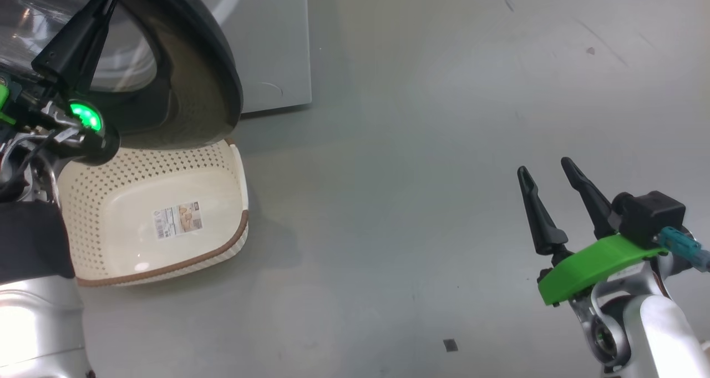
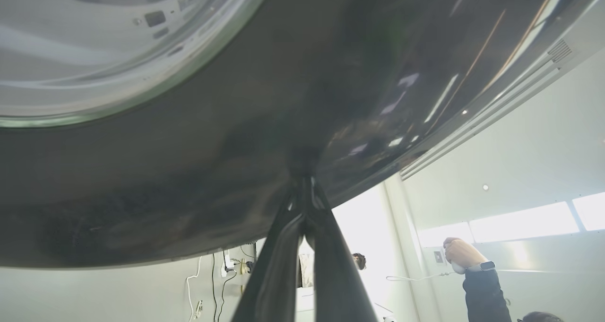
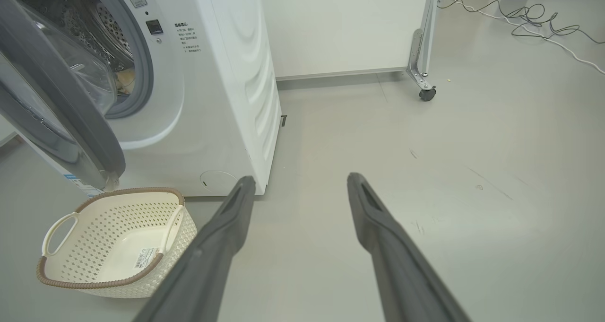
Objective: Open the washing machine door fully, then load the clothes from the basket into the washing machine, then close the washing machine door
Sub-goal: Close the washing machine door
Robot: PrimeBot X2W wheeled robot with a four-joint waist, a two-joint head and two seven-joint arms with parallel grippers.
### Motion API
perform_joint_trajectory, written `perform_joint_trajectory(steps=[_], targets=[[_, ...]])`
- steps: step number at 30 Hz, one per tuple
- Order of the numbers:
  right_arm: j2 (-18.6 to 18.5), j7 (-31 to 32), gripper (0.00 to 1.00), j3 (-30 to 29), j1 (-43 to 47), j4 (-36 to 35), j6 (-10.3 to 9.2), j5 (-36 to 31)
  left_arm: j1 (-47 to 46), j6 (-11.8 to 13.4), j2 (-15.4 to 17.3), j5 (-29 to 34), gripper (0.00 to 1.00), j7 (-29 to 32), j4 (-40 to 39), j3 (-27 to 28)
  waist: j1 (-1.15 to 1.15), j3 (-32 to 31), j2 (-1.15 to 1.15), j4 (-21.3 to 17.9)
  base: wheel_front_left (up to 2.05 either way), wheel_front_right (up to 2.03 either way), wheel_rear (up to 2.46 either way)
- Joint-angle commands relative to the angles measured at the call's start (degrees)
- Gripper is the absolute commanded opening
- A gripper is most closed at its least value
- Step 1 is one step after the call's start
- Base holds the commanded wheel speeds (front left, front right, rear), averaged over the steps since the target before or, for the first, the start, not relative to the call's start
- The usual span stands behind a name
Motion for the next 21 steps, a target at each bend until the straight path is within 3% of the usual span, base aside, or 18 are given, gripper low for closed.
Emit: perform_joint_trajectory(steps=[1,13,21], targets=[[0.1,-0.93,1.0,1.2,-2.22,-1.53,0.21,0.54,-2.51,-0.4,1.86,1.0,0.0,-0.74,-1.55,1.43,0.0,0.17,0.0,-1.36,0.0,0.0,0.0],[0.11,-2.11,1.0,0.57,-2.24,-0.62,0.21,1.33,-1.62,-0.4,1.93,1.0,0.0,0.32,-0.71,2.71,0.0,0.2,0.0,-2.31,0.0,0.0,0.0],[0.11,-2.44,1.0,-0.96,-2.51,0.07,0.21,1.01,3.35,-0.4,1.75,3.23,0.0,0.18,-6.81,3.18,0.0,-0.8,0.0,-0.13,0.0,0.0,0.0]])
